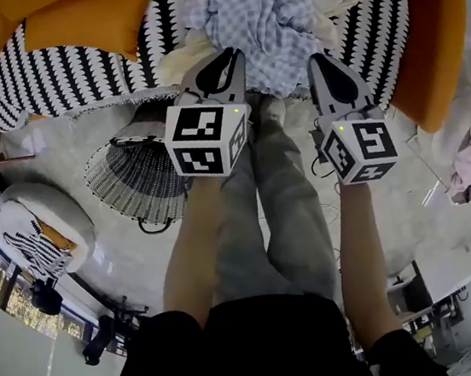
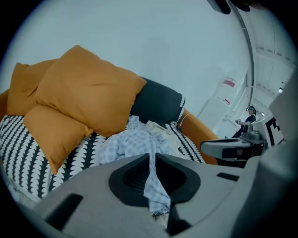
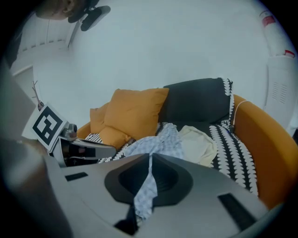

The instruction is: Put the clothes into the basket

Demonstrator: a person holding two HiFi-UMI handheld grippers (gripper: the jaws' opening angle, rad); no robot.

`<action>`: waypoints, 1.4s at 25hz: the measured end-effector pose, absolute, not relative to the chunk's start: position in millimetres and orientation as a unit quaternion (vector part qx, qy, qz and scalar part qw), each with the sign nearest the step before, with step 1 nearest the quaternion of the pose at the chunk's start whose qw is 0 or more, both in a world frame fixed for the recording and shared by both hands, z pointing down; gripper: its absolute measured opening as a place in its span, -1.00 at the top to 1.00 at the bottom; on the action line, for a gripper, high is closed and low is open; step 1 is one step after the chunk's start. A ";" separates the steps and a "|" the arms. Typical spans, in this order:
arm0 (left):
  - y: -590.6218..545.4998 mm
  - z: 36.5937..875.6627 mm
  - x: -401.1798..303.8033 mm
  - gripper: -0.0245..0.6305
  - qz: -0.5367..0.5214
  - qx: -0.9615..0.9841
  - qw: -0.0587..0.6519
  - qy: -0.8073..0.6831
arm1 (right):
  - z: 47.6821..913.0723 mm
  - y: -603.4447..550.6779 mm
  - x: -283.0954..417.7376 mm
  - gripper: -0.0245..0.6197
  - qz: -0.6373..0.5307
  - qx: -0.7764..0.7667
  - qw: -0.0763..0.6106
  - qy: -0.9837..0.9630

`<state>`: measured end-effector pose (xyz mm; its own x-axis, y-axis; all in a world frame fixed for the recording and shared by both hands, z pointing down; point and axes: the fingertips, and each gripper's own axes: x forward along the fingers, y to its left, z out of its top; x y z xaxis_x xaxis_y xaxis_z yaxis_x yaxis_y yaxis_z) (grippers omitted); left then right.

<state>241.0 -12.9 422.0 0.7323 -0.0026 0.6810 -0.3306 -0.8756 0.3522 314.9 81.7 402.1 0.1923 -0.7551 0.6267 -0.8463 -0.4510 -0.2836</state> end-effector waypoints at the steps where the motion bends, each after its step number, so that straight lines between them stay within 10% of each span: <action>1: -15.3 429.3 243.3 0.88 0.358 0.901 0.228 -0.095 | 409.4 80.5 316.4 0.88 0.366 0.766 0.069 -0.523; 8: -29.9 465.4 255.3 0.53 0.399 0.891 0.190 -0.100 | 447.5 64.6 330.9 0.36 0.364 0.727 0.145 -0.564; 21: -41.0 517.8 266.7 0.31 0.454 0.859 0.217 -0.097 | 520.3 27.8 350.7 0.06 0.347 0.642 0.301 -0.613; 28: -40.7 540.7 265.4 0.31 0.468 0.845 0.239 -0.099 | 545.1 23.0 346.0 0.08 0.360 0.619 0.319 -0.621; 35: -30.6 542.2 267.5 0.58 0.484 0.842 0.224 -0.082 | 542.5 28.6 332.9 0.74 0.349 0.612 0.351 -0.617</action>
<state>267.5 -30.6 542.2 0.5179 0.0784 0.8519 -0.3554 -0.8860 0.2976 332.9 28.6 542.5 -0.0042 -0.5103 0.8600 -1.0000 0.0078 -0.0003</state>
